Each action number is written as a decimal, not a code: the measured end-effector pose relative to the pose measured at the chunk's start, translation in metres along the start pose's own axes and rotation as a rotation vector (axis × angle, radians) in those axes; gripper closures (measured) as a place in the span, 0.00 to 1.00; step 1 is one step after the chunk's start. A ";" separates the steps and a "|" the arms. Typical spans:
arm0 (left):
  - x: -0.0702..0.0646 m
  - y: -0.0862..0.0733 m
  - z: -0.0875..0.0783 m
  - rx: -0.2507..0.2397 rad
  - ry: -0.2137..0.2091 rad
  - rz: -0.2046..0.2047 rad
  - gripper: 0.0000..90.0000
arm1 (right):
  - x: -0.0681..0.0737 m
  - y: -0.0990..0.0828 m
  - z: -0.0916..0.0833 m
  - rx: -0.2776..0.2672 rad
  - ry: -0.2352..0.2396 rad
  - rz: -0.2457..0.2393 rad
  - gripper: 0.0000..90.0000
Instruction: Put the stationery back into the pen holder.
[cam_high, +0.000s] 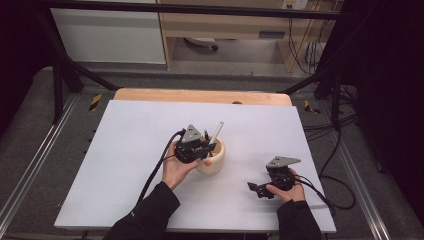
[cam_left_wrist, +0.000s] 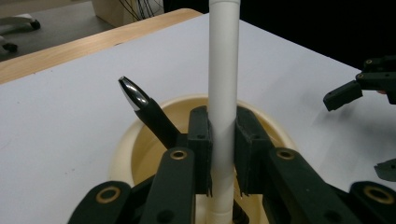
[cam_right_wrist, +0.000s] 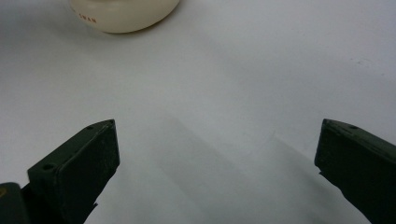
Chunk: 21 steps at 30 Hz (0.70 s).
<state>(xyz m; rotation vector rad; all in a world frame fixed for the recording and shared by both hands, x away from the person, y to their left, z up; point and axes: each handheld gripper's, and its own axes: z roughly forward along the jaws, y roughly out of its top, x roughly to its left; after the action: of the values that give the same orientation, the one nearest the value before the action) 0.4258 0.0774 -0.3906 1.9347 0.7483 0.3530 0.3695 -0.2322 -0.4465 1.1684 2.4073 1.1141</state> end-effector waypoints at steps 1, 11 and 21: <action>0.000 0.000 0.000 0.004 -0.001 0.009 0.86 | 0.000 0.000 0.000 0.001 0.000 0.000 0.01; -0.003 0.004 -0.014 0.015 -0.013 0.026 0.68 | 0.000 0.000 0.000 -0.003 -0.001 0.001 0.01; 0.003 0.011 -0.040 0.058 0.020 0.044 0.45 | 0.000 0.000 -0.001 -0.008 -0.004 0.000 0.01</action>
<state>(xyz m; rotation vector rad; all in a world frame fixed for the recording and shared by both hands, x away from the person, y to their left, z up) 0.4104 0.1046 -0.3628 2.0074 0.7368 0.3826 0.3688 -0.2329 -0.4455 1.1672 2.3977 1.1195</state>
